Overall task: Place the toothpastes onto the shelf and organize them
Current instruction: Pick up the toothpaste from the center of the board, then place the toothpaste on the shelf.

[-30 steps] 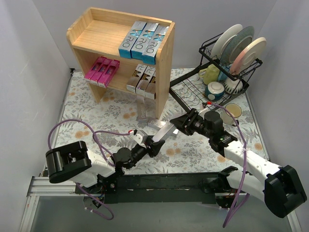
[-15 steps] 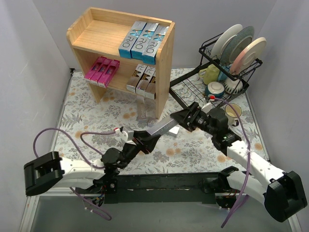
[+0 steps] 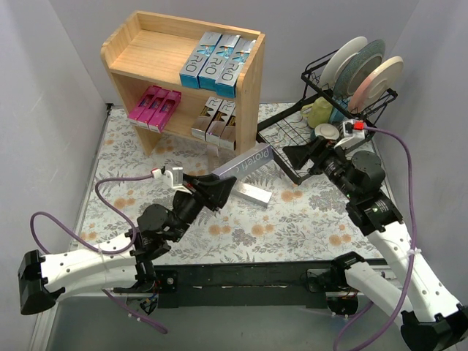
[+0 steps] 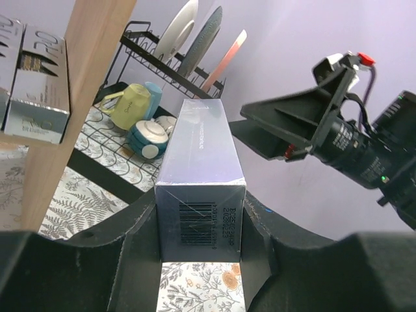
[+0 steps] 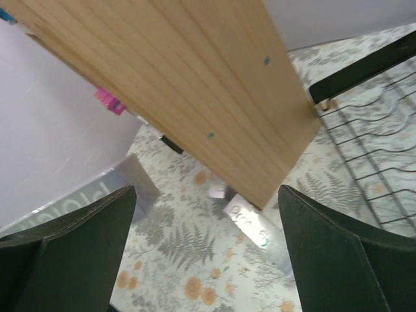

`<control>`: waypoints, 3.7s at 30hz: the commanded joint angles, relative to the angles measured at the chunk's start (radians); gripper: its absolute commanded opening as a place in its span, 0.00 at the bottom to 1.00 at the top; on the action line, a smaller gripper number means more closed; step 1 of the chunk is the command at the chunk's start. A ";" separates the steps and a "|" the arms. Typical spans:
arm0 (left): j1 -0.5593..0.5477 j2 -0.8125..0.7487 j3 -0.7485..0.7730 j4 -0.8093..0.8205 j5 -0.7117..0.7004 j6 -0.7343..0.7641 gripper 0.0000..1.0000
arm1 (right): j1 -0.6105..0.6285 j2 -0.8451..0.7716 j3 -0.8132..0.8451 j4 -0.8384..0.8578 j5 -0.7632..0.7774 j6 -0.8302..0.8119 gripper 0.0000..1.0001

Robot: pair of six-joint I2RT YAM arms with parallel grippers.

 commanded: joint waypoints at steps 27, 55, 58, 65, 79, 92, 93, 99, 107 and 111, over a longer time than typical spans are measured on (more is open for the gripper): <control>0.305 0.308 1.059 -0.681 0.005 -0.136 0.00 | -0.008 -0.157 0.012 -0.140 0.289 -0.319 0.99; 1.148 0.434 1.066 -0.679 0.310 -0.631 0.07 | -0.007 -0.106 -0.037 -0.106 0.174 -0.340 0.98; 1.195 0.469 1.066 -0.693 0.356 -0.691 0.09 | -0.007 -0.105 -0.049 -0.094 0.163 -0.340 0.98; 1.232 0.535 1.075 -0.713 0.387 -0.774 0.13 | -0.007 -0.113 -0.083 -0.068 0.148 -0.339 0.99; 1.257 0.683 1.219 -0.797 0.401 -0.803 0.35 | -0.007 -0.136 -0.124 -0.051 0.154 -0.350 0.99; 1.257 0.677 1.284 -0.923 0.327 -0.638 0.68 | -0.007 -0.152 -0.130 -0.072 0.160 -0.351 0.98; 1.257 0.678 1.288 -0.929 0.323 -0.633 0.71 | -0.007 -0.151 -0.130 -0.071 0.159 -0.350 0.98; 1.257 0.670 1.284 -0.962 0.291 -0.573 0.78 | -0.007 -0.149 -0.136 -0.074 0.144 -0.343 0.98; 1.257 0.677 1.288 -0.971 0.288 -0.501 0.85 | -0.007 -0.159 -0.141 -0.066 0.119 -0.328 0.98; 1.255 0.667 1.302 -0.971 0.283 -0.441 0.86 | -0.007 -0.166 -0.150 -0.069 0.117 -0.325 0.98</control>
